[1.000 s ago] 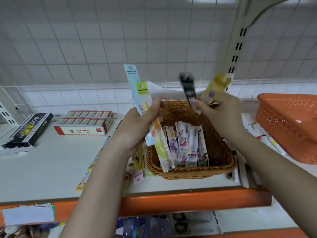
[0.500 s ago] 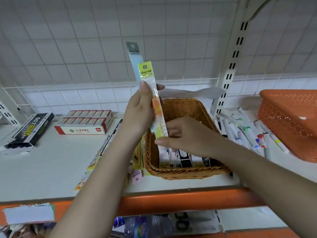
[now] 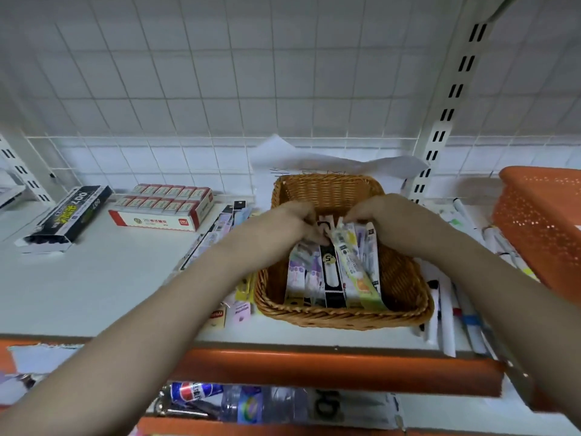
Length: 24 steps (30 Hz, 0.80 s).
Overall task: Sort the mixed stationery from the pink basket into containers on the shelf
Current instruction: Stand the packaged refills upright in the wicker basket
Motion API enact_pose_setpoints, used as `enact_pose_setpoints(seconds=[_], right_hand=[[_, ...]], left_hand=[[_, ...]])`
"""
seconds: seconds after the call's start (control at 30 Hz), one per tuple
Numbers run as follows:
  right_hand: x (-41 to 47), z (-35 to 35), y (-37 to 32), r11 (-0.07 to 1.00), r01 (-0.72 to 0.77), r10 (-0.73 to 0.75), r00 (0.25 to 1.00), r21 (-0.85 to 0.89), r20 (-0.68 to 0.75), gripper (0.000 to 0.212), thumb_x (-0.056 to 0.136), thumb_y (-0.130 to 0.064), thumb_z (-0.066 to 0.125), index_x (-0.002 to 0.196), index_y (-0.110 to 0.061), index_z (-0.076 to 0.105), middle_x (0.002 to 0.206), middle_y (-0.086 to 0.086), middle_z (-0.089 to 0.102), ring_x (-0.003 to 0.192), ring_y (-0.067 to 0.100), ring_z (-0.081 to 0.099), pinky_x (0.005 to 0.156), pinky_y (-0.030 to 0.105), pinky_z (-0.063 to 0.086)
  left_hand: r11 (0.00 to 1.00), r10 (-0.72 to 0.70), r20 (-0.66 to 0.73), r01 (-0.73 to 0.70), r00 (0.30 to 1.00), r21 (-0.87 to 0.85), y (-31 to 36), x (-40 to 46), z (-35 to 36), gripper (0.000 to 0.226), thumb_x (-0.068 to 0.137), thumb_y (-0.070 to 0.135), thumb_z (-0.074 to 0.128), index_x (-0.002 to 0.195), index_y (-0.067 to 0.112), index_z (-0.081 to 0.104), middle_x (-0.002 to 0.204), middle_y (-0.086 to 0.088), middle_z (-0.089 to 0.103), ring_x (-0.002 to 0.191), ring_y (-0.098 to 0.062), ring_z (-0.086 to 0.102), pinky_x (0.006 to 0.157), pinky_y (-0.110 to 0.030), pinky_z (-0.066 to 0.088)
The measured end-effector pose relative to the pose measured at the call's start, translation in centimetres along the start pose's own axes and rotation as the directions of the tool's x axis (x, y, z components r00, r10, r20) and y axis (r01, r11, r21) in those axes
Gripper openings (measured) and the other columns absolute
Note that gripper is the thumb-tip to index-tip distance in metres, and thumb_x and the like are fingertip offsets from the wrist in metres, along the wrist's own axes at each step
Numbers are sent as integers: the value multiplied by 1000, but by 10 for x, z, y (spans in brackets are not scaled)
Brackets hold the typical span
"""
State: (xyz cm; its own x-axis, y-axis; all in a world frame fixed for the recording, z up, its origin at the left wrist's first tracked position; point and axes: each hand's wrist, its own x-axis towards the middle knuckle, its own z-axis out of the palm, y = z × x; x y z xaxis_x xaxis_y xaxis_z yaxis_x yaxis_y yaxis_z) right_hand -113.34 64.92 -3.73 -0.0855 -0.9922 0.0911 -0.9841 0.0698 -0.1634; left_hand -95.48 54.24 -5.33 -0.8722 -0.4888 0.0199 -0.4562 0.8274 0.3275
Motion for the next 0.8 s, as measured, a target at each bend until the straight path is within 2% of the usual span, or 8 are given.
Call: enact_pose_setpoints(seconds=[0.07, 0.13, 0.27, 0.4, 0.5, 0.6, 0.73, 0.8], right_hand=[[-2, -4, -9, 999, 5, -1, 995, 37, -98, 44, 90, 7, 47, 122, -18, 64, 125, 1, 62, 110, 16, 57, 95, 30, 44], [-3, -10, -27, 989, 26, 13, 966, 146, -257, 30, 94, -5, 50, 115, -17, 68, 111, -5, 66, 95, 10, 59, 88, 24, 45], [-3, -19, -87, 953, 78, 40, 925, 293, -377, 22, 93, -16, 56, 109, -19, 71, 94, -10, 67, 80, 0, 58, 77, 6, 43], [6, -14, -141, 949, -20, 141, 919, 315, -367, 20, 93, -24, 56, 105, -21, 71, 94, -8, 70, 82, 0, 60, 74, 5, 42], [20, 0, -174, 931, -148, 268, 898, 335, -349, 24, 93, -32, 54, 109, -22, 68, 99, -6, 67, 87, 4, 58, 72, 12, 40], [41, 18, -202, 868, -372, 420, 903, 330, -86, 33, 97, -35, 47, 116, -12, 61, 112, 4, 61, 96, 12, 53, 73, 19, 35], [63, 41, -227, 823, -525, 492, 850, 216, 188, 25, 100, -29, 39, 94, -8, 51, 91, 6, 55, 95, 28, 56, 65, 27, 42], [71, 57, -226, 764, -611, 558, 787, 209, 262, 39, 98, -36, 45, 119, -3, 45, 109, 12, 58, 102, 29, 56, 73, 28, 42]], left_hand=[[988, 86, 11, -86, 996, 126, 0, -10, -1, 46, 81, -3, 59, 115, 27, 68, 111, 2, 54, 108, -14, 49, 92, -30, 42], [991, 119, -156, -109, 981, 73, -8, -30, -10, 65, 78, -17, 51, 122, 29, 64, 120, 1, 54, 113, -15, 49, 94, -31, 42], [952, -307, -476, 271, 824, -145, -47, -62, -12, 35, 95, 13, 48, 127, 24, 60, 124, -7, 58, 113, -25, 54, 93, -33, 43], [664, -748, -71, 741, 660, -106, -86, -73, 2, 88, 82, 72, 41, 147, 16, 24, 139, -19, 40, 127, -37, 36, 100, -45, 36], [754, -657, 78, 653, 750, 69, -106, -67, 3, 129, 48, 98, 30, 150, 21, 12, 148, -15, 28, 129, -36, 33, 101, -50, 37], [835, -546, 147, 551, 825, 6, -122, -74, -5, 114, 64, 73, 64, 148, 16, 11, 142, -17, 34, 130, -36, 30, 101, -48, 36], [862, -463, 169, 486, 870, -144, -148, -87, -16, 107, 70, 43, 79, 149, 12, 13, 135, -17, 44, 123, -34, 44, 96, -42, 43], [869, -448, 151, 469, 881, -155, -153, -91, -18, 93, 78, 36, 73, 147, 9, 17, 136, -17, 42, 123, -33, 43, 97, -40, 43]])
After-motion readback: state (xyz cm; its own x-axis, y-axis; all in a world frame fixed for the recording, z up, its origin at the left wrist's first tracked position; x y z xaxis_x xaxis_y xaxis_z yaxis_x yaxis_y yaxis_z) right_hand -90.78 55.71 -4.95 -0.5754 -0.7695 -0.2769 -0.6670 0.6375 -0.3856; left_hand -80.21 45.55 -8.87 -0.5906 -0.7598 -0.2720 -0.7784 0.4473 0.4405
